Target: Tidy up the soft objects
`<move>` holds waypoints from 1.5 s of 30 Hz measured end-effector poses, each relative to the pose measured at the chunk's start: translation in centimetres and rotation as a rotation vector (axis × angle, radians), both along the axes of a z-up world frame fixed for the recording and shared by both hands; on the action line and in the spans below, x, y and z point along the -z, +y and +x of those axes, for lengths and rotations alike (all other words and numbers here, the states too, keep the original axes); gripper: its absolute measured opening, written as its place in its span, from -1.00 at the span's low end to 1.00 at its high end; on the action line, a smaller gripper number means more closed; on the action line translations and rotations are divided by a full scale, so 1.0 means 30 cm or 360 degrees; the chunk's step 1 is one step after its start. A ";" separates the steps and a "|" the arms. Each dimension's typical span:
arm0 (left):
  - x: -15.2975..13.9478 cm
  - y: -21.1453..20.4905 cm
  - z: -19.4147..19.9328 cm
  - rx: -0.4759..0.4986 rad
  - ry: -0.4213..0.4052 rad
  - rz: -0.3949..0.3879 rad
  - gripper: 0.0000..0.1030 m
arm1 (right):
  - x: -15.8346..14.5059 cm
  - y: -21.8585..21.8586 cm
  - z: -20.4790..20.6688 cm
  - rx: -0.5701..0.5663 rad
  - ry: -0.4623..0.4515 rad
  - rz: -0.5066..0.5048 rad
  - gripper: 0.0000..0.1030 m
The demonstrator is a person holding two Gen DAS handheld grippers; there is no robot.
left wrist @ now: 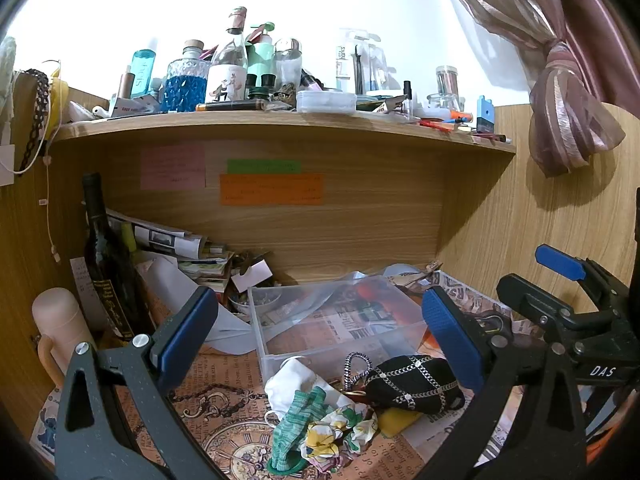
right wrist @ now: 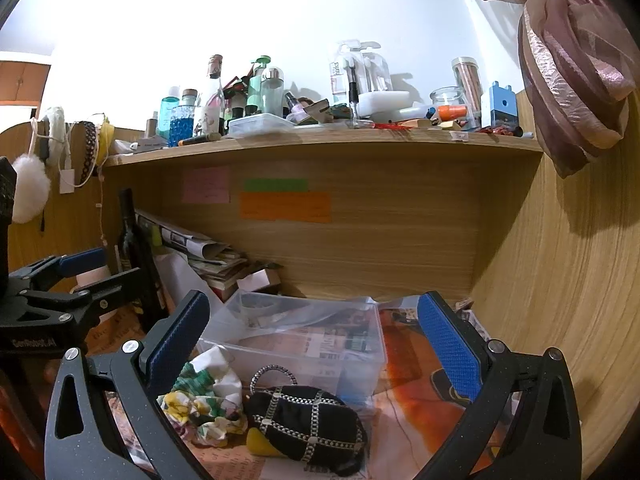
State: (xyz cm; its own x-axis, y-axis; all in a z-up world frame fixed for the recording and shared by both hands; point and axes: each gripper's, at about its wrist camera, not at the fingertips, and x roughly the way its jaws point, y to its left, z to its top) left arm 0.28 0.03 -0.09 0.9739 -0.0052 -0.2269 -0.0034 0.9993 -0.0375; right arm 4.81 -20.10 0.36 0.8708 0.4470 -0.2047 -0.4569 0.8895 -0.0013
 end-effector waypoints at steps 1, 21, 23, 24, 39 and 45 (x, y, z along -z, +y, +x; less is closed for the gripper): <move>0.000 0.000 0.001 0.0003 0.0000 0.0002 1.00 | 0.000 0.000 0.000 -0.0001 0.0000 0.0002 1.00; -0.004 -0.010 -0.006 0.0013 -0.0005 0.0019 1.00 | -0.001 0.009 -0.009 -0.0006 -0.0006 0.0016 1.00; -0.005 -0.013 -0.007 0.0014 -0.0007 0.0025 1.00 | -0.001 0.005 -0.009 -0.0006 -0.0005 0.0019 1.00; -0.006 -0.013 -0.007 0.0013 -0.0009 0.0026 1.00 | -0.001 0.006 -0.009 -0.0008 -0.0005 0.0020 1.00; -0.004 -0.015 -0.008 0.0019 -0.0009 0.0024 1.00 | -0.003 0.008 -0.010 -0.0007 0.0001 0.0034 1.00; -0.004 -0.016 -0.008 0.0018 -0.0009 0.0023 1.00 | -0.004 0.008 -0.010 -0.0009 0.0001 0.0035 1.00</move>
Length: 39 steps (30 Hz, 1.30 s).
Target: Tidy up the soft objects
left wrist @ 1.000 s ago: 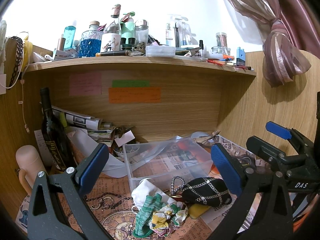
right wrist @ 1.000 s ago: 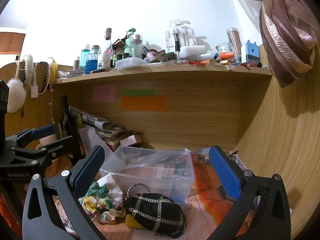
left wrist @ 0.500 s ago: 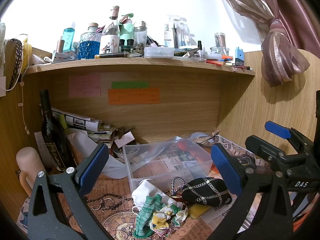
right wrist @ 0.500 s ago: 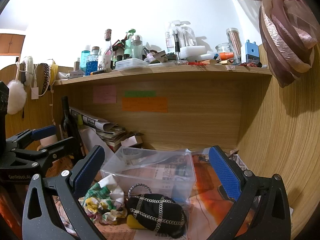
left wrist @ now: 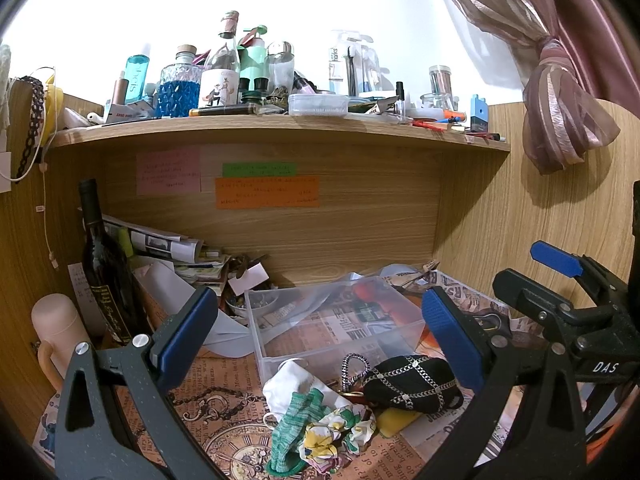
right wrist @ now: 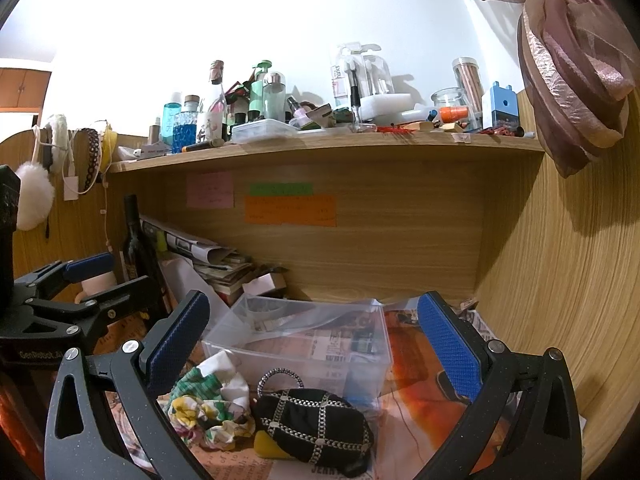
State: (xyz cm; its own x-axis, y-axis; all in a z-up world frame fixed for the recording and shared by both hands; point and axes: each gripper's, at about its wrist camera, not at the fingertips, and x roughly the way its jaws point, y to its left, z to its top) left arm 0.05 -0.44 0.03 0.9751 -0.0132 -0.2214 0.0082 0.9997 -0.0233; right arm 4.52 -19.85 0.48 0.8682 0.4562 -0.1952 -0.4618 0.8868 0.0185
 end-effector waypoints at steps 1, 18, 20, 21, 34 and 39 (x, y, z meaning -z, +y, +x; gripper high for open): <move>0.000 0.000 0.000 0.0001 0.0000 0.0000 1.00 | -0.001 0.001 0.001 -0.0001 0.0001 0.0000 1.00; 0.037 0.023 0.028 0.0014 0.0077 -0.0018 1.00 | 0.030 0.002 0.023 -0.0014 0.0065 -0.0022 1.00; 0.057 0.031 0.039 0.0021 0.0117 -0.0029 1.00 | 0.050 0.003 0.036 -0.0007 0.0102 -0.0041 1.00; 0.076 0.038 0.049 0.0024 0.0156 -0.0037 1.00 | 0.061 0.003 0.044 -0.0005 0.0122 -0.0051 1.00; 0.290 0.105 0.110 0.0026 0.0511 -0.0123 1.00 | 0.233 -0.007 0.106 -0.0016 0.0394 -0.0172 1.00; 0.343 0.100 0.124 0.0034 0.0597 -0.0136 0.77 | 0.304 0.001 0.129 -0.0032 0.0510 -0.0214 1.00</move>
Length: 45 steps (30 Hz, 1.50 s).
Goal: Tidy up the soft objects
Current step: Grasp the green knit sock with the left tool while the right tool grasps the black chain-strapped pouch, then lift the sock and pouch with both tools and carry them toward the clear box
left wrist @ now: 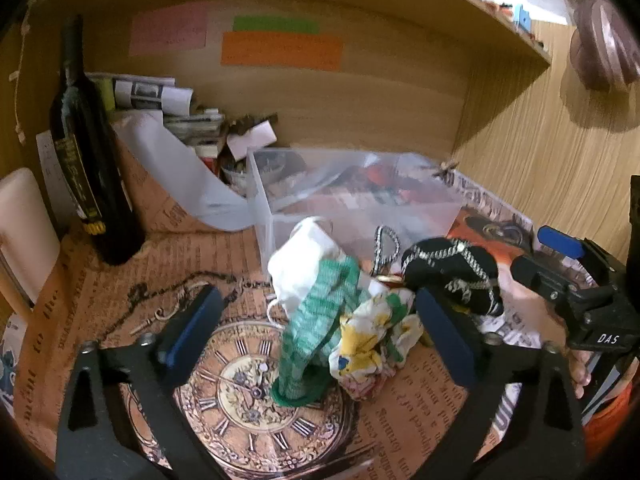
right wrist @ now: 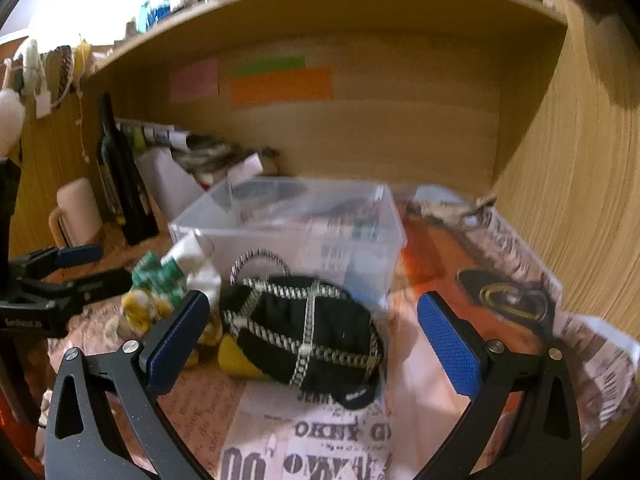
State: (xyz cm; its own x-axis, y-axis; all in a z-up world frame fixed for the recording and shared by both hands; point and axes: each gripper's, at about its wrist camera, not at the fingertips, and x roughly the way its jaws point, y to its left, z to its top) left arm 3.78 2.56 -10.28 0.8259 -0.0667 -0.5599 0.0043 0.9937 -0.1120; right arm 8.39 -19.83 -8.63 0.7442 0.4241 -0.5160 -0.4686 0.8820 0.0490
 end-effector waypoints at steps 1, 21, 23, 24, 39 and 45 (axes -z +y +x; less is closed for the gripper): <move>0.009 -0.001 0.004 0.0002 0.0019 0.0005 0.70 | 0.013 0.005 0.006 -0.0002 0.0020 -0.0006 1.00; 0.083 0.038 0.120 0.0080 0.0163 -0.0165 -0.56 | 0.091 0.015 0.057 -0.0083 0.0228 0.0030 0.27; 0.080 0.041 0.122 0.0087 0.0161 -0.0178 -0.61 | 0.078 0.034 0.046 -0.0129 0.0209 0.0026 0.29; 0.079 0.042 0.123 0.0092 0.0157 -0.0183 -0.64 | 0.075 0.050 0.040 -0.0151 0.0193 0.0005 0.31; -0.023 0.060 0.093 0.0059 -0.0032 -0.0134 -0.71 | 0.113 0.102 0.092 -0.0171 0.0243 -0.0007 -0.68; -0.026 0.074 0.111 0.0062 -0.0038 -0.0184 -0.71 | 0.063 0.076 0.094 -0.0183 0.0172 0.0077 -0.78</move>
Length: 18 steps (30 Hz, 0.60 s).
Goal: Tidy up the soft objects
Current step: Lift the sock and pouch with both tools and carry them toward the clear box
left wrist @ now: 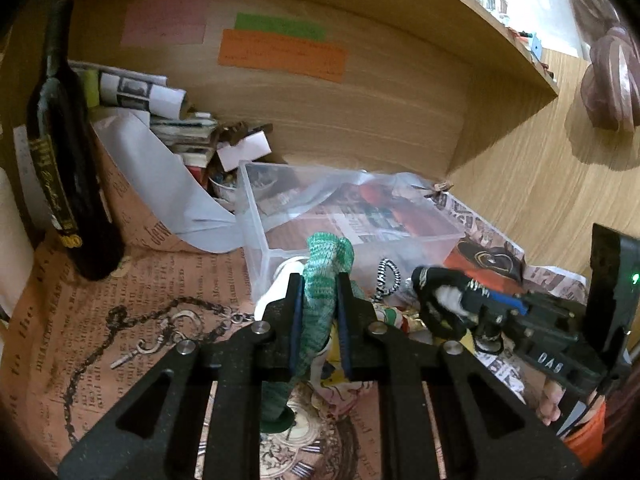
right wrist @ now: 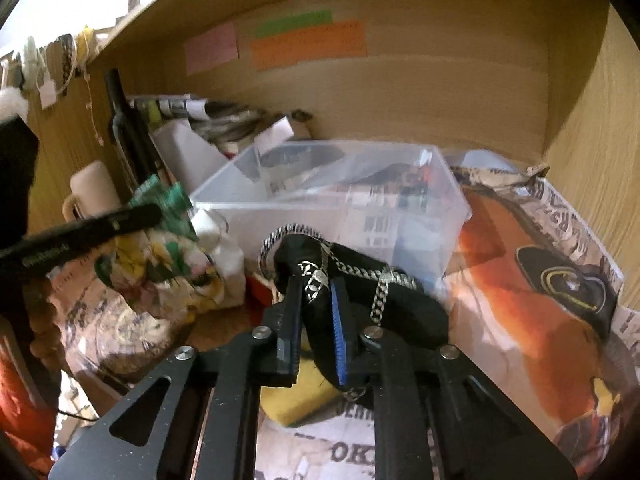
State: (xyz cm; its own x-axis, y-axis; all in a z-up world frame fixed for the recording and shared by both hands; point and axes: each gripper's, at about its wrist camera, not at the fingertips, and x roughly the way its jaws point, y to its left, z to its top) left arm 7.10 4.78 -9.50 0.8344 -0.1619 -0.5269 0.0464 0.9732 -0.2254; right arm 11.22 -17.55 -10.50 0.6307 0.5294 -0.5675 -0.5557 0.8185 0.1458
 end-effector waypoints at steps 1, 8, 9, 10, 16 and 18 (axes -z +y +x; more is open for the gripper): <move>0.004 -0.001 0.005 0.0013 0.0012 -0.0014 -0.71 | -0.013 -0.007 0.001 0.0009 -0.0018 0.0013 -0.78; 0.036 -0.065 0.069 0.0118 0.0094 -0.0058 -0.71 | -0.108 -0.038 0.008 0.0034 -0.0141 0.0124 -0.79; 0.040 -0.077 0.081 0.0145 0.0108 -0.0079 -0.71 | -0.119 -0.035 0.004 0.0022 -0.0154 0.0142 -0.79; 0.043 -0.086 0.089 0.0170 0.0119 -0.0097 -0.71 | -0.127 -0.031 0.000 0.0005 -0.0162 0.0154 -0.79; 0.009 -0.090 0.105 0.0154 0.0094 -0.0113 -0.71 | -0.115 0.025 -0.010 -0.0069 -0.0171 0.0125 -0.79; -0.013 -0.078 0.102 0.0146 0.0075 -0.0117 -0.71 | -0.102 0.028 0.003 -0.0063 -0.0152 0.0126 -0.79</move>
State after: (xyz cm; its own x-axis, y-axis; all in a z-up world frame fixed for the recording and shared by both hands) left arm 10.16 2.44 -9.12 0.7890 -0.2757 -0.5491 0.1219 0.9461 -0.2999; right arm 11.30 -16.71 -7.44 0.6576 0.5957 -0.4613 -0.6020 0.7836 0.1537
